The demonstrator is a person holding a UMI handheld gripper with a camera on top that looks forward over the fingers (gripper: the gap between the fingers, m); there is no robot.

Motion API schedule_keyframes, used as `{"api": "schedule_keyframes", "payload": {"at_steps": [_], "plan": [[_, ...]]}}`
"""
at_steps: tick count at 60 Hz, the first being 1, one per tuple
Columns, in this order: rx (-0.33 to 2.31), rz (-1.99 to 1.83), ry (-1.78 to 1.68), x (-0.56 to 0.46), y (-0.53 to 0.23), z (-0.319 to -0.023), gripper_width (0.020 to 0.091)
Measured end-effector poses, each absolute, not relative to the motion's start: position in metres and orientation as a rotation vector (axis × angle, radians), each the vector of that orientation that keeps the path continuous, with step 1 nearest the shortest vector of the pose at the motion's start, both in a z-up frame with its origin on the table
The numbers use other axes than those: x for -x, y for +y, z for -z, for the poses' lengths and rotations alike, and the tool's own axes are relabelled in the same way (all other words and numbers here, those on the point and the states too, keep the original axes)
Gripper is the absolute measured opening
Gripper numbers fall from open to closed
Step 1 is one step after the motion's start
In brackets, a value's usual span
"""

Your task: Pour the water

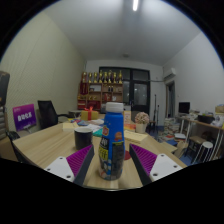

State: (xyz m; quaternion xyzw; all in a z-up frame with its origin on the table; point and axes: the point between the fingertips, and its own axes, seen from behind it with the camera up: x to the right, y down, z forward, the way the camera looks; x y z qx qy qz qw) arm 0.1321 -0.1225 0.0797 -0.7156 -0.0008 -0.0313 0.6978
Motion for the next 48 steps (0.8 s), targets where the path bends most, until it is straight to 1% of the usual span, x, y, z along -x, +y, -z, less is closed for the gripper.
{"api": "schedule_keyframes", "payload": {"at_steps": [5, 8, 14, 17, 18, 20, 24, 28, 29, 33, 34, 36, 38, 39, 43, 45, 48], "plan": [[1.604, 0.153, -0.009, -0.133, -0.090, -0.075, 0.0807], [1.599, 0.196, 0.001, -0.137, -0.083, -0.073, 0.0808], [1.591, 0.220, 0.039, -0.135, -0.050, -0.068, 0.0805], [1.588, 0.246, 0.098, -0.145, -0.046, -0.067, 0.0625], [1.581, 0.238, 0.113, -0.145, -0.046, -0.065, 0.0611], [1.563, 0.218, 0.146, -0.146, -0.046, -0.067, 0.0611], [1.551, 0.184, 0.188, -0.144, -0.042, -0.065, 0.0587], [1.552, 0.155, 0.208, -0.144, -0.042, -0.063, 0.0583], [1.553, 0.147, 0.216, -0.145, -0.042, -0.062, 0.0566], [1.562, 0.128, 0.225, -0.145, -0.040, -0.059, 0.0541], [1.569, 0.128, 0.218, -0.145, -0.040, -0.059, 0.0517], [1.587, 0.126, 0.204, -0.145, -0.041, -0.058, 0.0493], [1.607, 0.123, 0.187, -0.145, -0.040, -0.059, 0.0500], [1.611, 0.128, 0.175, -0.142, -0.037, -0.060, 0.0470], [1.618, 0.231, 0.041, -0.146, -0.032, -0.078, 0.0466], [1.604, 0.336, -0.072, -0.154, -0.029, -0.095, 0.0466], [1.550, 0.544, -0.213, -0.157, -0.021, -0.130, 0.0467]]}}
